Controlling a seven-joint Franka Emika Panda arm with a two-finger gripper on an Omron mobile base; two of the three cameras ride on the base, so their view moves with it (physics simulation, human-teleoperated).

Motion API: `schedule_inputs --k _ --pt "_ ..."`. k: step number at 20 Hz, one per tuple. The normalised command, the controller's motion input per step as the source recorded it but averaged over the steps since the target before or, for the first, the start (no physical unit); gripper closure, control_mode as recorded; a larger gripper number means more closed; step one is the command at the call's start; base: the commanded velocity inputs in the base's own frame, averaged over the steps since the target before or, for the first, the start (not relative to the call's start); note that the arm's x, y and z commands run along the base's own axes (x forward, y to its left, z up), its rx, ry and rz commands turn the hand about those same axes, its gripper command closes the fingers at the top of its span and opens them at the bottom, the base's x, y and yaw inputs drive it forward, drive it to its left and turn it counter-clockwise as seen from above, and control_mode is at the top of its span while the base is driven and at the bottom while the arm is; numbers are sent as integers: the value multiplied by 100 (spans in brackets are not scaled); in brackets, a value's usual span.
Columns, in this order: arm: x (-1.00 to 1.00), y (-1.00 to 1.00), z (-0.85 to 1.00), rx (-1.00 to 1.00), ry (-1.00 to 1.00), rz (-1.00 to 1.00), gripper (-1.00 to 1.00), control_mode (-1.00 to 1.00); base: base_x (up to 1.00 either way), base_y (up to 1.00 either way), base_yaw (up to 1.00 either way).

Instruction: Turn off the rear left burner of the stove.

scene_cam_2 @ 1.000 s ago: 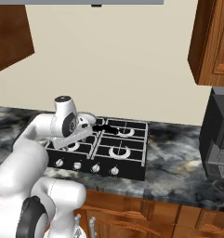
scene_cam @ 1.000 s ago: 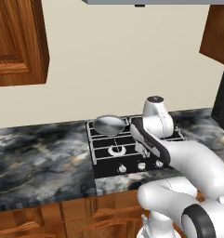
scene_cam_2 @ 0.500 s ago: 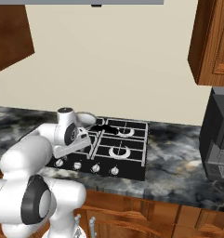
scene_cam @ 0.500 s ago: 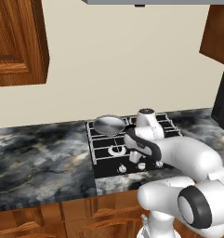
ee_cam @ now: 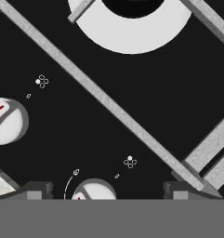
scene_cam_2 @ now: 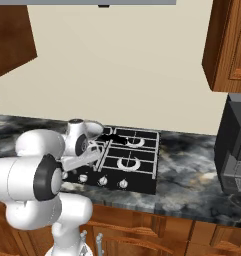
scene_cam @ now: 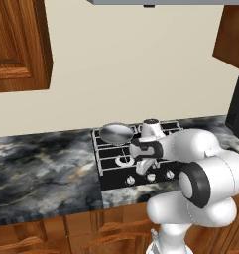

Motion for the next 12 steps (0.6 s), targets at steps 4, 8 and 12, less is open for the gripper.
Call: schedule_inputs --k 4,8,12 --pt "8 -1 -8 0 11 0 -100 -100 0 0 0" --pt "-2 -8 -7 0 5 1 -100 -100 0 0 0" --pt "-29 -1 -14 0 0 3 -100 -100 0 0 0"
